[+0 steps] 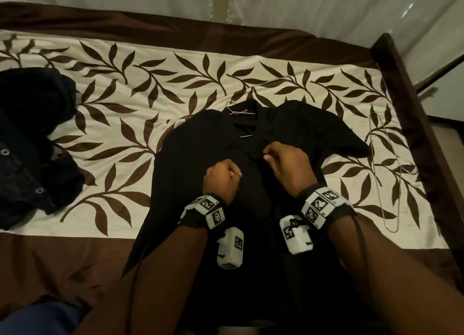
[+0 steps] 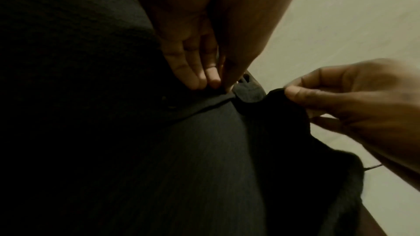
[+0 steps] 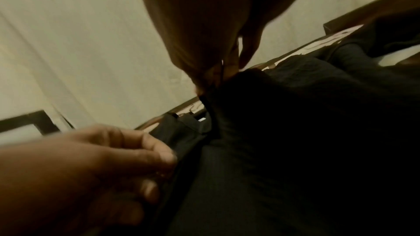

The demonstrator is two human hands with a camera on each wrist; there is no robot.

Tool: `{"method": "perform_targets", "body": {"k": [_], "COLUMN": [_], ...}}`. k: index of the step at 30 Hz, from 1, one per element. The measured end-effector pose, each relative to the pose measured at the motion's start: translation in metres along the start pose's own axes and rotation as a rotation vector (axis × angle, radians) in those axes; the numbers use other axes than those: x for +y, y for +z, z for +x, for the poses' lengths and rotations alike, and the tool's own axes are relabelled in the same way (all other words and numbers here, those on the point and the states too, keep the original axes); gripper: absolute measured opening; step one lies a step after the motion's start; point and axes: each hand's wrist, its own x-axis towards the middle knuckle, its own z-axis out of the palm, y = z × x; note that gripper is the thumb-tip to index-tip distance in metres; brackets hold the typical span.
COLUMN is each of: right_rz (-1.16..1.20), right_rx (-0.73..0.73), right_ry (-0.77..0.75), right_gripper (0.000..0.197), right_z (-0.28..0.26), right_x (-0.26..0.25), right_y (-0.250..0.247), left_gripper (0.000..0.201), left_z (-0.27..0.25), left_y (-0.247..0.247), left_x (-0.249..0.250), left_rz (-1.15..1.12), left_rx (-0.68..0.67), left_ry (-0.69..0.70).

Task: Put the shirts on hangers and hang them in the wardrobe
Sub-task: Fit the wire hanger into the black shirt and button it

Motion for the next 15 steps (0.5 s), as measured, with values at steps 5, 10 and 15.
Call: {"method": "perform_targets", "body": {"k": [5, 10, 15], "right_rz": [0.3, -0.067, 0.15], "right_rx": [-0.221, -0.135, 0.023], "right_ry": [0.369, 0.344, 0.266], "right_gripper": [0.018, 0.017, 0.017], "right_z": [-0.004, -0.016, -0.017], "right_x": [-0.007, -0.005, -0.015], "right_y": [0.005, 0.021, 0.029], "left_gripper": [0.022, 0.014, 0.012], "left_z": [0.001, 0.0, -0.003], "left_y": [-0.007, -0.006, -0.006], "left_x": [-0.002, 0.001, 0.002], "left_rz": [-0.156, -0.199, -0.261], "left_rx": [-0.03, -0.062, -0.069], "left_ry": [-0.063, -0.093, -0.118]}}
